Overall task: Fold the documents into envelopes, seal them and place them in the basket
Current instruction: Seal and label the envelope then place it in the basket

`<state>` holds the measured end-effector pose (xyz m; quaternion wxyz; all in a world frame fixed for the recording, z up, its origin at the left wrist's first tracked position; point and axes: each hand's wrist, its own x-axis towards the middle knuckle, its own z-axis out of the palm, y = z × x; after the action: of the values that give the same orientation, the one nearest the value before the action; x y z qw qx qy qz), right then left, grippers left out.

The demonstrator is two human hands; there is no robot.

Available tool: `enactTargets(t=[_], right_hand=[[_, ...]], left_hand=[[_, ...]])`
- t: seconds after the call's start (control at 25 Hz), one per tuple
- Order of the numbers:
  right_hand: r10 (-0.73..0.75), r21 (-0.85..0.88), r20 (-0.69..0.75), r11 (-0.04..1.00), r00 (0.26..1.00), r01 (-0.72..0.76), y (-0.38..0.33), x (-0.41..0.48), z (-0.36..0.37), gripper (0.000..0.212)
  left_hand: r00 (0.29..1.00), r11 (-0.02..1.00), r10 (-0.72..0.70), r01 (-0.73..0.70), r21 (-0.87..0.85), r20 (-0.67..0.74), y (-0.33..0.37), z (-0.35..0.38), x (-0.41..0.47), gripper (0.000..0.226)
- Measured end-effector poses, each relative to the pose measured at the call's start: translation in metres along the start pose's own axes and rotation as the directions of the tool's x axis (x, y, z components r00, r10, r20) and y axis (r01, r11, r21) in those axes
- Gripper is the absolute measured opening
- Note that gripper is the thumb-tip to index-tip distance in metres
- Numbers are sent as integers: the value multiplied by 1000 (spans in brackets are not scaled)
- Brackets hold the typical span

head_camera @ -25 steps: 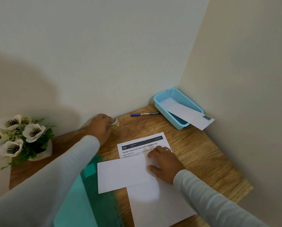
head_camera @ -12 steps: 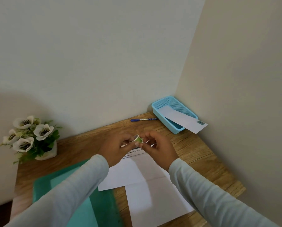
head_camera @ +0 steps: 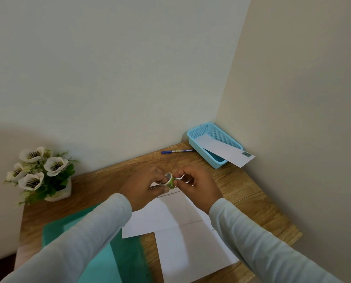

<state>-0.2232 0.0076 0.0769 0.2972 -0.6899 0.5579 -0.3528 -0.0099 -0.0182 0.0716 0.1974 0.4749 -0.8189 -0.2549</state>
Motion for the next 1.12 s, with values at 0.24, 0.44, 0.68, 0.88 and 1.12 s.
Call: enactTargets(t=[0.24,0.44,0.68,0.88,1.12], right_hand=[[-120,-136,17,983,993,121,-1,-2,-2,5],[-149,-204,46,967,988,155,3,-5,0,6],[-132,-78,59,988,990,136,8,-9,0,6],[-48,22,41,999,998,48,10,-7,2,12],[-2,25,77,1000,997,0,17,-5,5,8]], left_hand=[[999,998,31,-32,58,25,-1,-1,0,19],[999,999,17,-19,50,36,-1,1,0,23],[999,999,30,-31,38,26,-5,1,2,17],[1000,999,26,-26,44,7,-7,3,2,14],[997,994,-72,73,80,-11,-11,4,4,17]])
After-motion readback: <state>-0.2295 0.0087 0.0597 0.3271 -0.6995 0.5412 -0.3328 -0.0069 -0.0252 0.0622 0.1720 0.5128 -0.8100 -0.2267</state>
